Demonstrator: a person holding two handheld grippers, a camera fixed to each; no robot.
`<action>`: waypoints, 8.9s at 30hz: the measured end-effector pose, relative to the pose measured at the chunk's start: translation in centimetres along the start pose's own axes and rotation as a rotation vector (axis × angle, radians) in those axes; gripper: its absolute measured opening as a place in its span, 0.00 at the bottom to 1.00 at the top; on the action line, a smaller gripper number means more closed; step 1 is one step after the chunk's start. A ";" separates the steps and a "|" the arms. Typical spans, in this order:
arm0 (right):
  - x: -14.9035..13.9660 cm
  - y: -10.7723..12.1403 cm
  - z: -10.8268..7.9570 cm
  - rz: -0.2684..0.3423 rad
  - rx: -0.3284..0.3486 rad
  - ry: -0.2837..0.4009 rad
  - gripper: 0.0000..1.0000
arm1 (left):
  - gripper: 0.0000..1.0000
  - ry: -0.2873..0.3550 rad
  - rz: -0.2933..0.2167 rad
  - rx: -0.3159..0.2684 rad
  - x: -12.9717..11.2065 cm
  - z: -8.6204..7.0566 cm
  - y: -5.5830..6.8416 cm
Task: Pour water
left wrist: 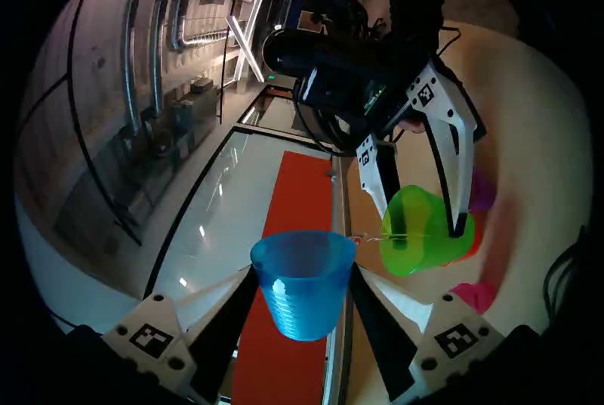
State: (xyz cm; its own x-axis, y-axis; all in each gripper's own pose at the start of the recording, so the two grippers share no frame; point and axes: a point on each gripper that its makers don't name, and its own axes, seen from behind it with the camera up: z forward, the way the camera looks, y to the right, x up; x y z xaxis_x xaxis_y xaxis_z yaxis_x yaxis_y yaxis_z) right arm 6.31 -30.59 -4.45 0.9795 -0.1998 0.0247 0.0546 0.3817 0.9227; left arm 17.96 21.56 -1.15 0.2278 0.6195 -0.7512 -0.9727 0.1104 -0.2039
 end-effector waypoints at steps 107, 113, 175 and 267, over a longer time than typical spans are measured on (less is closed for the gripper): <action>0.1 0.3 -0.5 -0.021 -0.009 -0.004 0.88 | 0.83 -0.035 0.215 0.022 0.5 0.4 -0.6; 0.1 0.3 -0.4 -0.021 -0.009 -0.002 0.88 | 0.83 -0.035 0.215 0.019 0.5 0.4 -0.6; 1.2 0.4 -0.9 -0.031 -0.027 0.021 0.88 | 0.83 0.048 -0.566 0.102 0.3 -0.8 -3.3; 1.9 0.5 -1.8 -0.019 -0.037 0.042 0.89 | 0.83 0.001 -1.292 0.052 -2.9 -0.2 -2.0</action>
State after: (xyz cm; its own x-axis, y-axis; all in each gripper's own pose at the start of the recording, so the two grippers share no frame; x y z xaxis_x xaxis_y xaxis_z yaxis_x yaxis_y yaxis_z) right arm 8.56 -29.15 -4.59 0.9855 -0.1695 -0.0095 0.0795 0.4113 0.9080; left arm 19.28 19.36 1.32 0.9987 0.0414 -0.0291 -0.0492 0.6551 -0.7539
